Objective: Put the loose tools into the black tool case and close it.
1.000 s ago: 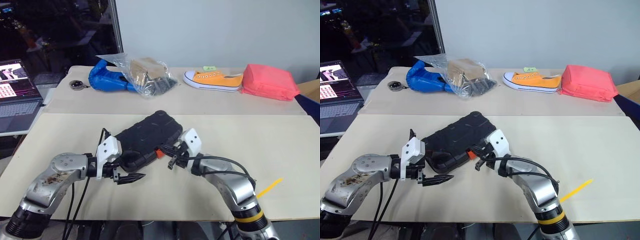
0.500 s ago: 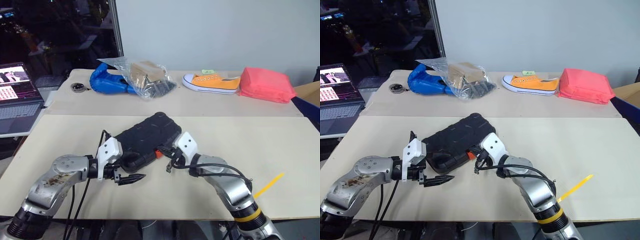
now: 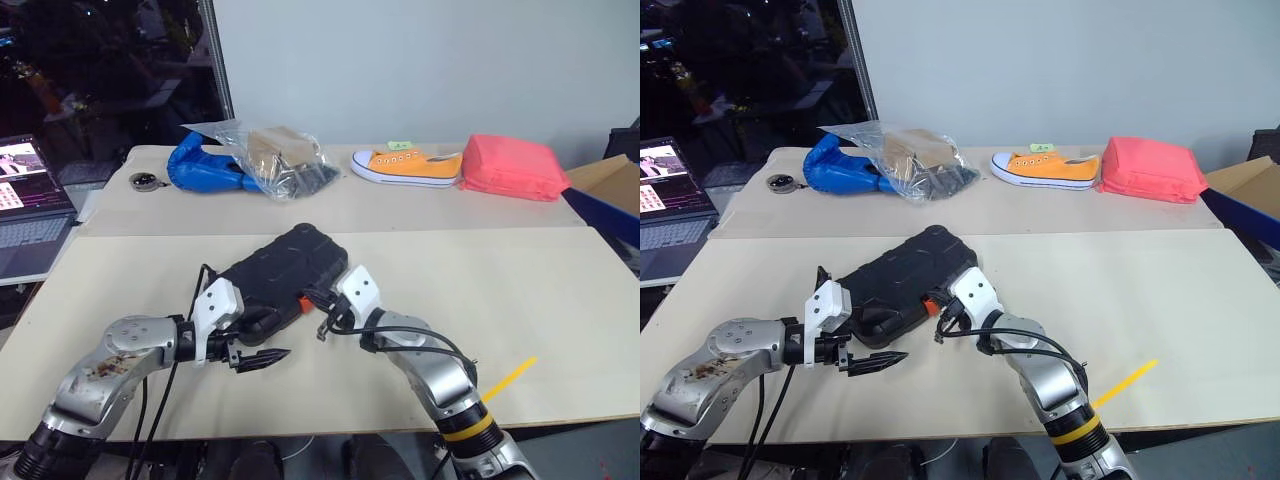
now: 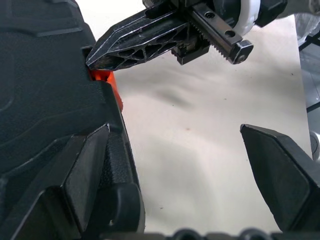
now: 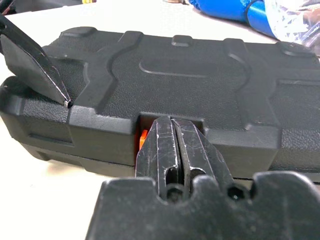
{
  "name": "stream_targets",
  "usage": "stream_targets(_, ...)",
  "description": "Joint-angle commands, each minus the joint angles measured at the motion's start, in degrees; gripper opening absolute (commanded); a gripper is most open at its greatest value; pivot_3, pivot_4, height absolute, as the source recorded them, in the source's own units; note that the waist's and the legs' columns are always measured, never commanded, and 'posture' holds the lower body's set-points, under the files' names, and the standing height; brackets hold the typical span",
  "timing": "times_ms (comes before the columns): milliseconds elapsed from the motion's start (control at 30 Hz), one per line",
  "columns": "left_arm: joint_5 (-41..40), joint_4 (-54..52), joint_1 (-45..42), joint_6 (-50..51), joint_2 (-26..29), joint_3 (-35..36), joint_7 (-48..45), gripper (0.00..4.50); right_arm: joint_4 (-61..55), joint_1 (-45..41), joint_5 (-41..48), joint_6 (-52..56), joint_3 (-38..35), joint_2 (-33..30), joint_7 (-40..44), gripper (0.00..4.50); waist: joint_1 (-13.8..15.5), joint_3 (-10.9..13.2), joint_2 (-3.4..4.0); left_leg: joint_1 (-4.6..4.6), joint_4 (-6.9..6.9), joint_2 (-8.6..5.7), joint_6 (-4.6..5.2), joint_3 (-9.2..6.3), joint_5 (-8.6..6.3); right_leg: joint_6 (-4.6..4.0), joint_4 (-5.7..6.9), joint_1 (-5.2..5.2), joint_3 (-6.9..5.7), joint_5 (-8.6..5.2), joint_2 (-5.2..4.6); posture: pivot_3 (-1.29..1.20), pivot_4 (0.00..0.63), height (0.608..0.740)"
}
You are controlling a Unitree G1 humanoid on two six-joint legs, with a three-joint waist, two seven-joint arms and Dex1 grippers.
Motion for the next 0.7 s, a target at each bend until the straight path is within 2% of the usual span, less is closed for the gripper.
stream_targets(33, -0.08, 0.22, 0.87, 1.90, -0.48, 0.17, 1.27, 4.50, -3.65, 1.11, 2.95, 2.05, -4.14, -1.13, 0.85, 0.87, 0.10, 0.02, 0.02, -0.06, 0.00, -0.02, 0.00, 0.01, 0.00, 0.00, -0.02, 0.00, 0.01, 0.00, -0.02, 0.00, 0.150, 0.740)
stream_targets(100, -1.17, 0.13, 0.94, 2.37, -0.90, 0.90, 1.61, 4.50, -8.46, 1.18, 5.41, 4.71, -6.64, -3.32, 2.30, 0.87, 0.39, 0.08, 0.06, -0.49, 0.02, -0.09, 0.02, 0.05, 0.01, 0.05, -0.06, -0.18, -0.13, 0.01, -0.25, 0.00, 0.150, 0.740)
stream_targets(167, -1.63, 0.19, 1.02, 2.94, -1.01, 1.36, 1.86, 4.50, -12.10, 1.33, 7.49, 7.70, -8.34, -5.28, 3.19, 0.29, 0.71, 0.09, 0.07, -0.81, 0.06, -0.15, 0.25, 0.14, 0.16, 0.40, -0.07, -0.42, -0.22, 0.10, -0.35, 0.00, 0.150, 0.740)
stream_targets(233, -1.93, 0.53, 0.91, 3.65, -0.95, 1.61, 2.00, 4.50, -15.96, 1.77, 9.75, 11.37, -9.20, -8.02, 4.90, 0.05, 0.98, 0.09, 0.07, -1.09, 0.09, -0.18, 0.43, 0.24, 0.26, 0.60, -0.09, -0.66, -0.22, 0.12, -0.35, 0.00, 0.150, 0.740)
stream_targets(367, -2.36, 1.36, -0.20, 4.56, -1.04, 1.51, 2.41, 4.50, -19.56, 1.91, 11.44, 16.90, -9.05, -11.52, 6.31, 0.05, 1.28, 0.09, 0.07, -1.52, 0.03, -0.20, 0.44, 0.24, 0.25, 0.50, -0.39, -0.90, -0.24, 0.16, -0.25, 0.00, 0.150, 0.740)
stream_targets(467, -2.05, 2.00, -1.30, 5.45, -1.05, 0.72, 2.51, 4.50, -17.71, 1.90, 9.11, 19.70, -5.83, -13.31, 6.24, 0.05, 1.49, 0.09, 0.07, -1.64, 0.03, -0.22, 0.41, 0.21, 0.20, 0.49, -0.43, -0.94, -0.24, 0.16, -0.18, 0.00, 0.150, 0.740)
stream_targets(700, -1.73, 1.91, -1.60, 6.14, -0.64, 0.44, 2.54, 4.50, -14.28, 0.44, 5.96, 20.33, -0.41, -12.93, 6.04, 0.05, 1.42, 0.10, 0.06, -1.65, 0.11, -0.29, 0.42, 0.24, 0.20, 0.67, -0.48, -0.91, -0.25, 0.11, -0.27, 0.00, 0.150, 0.740)
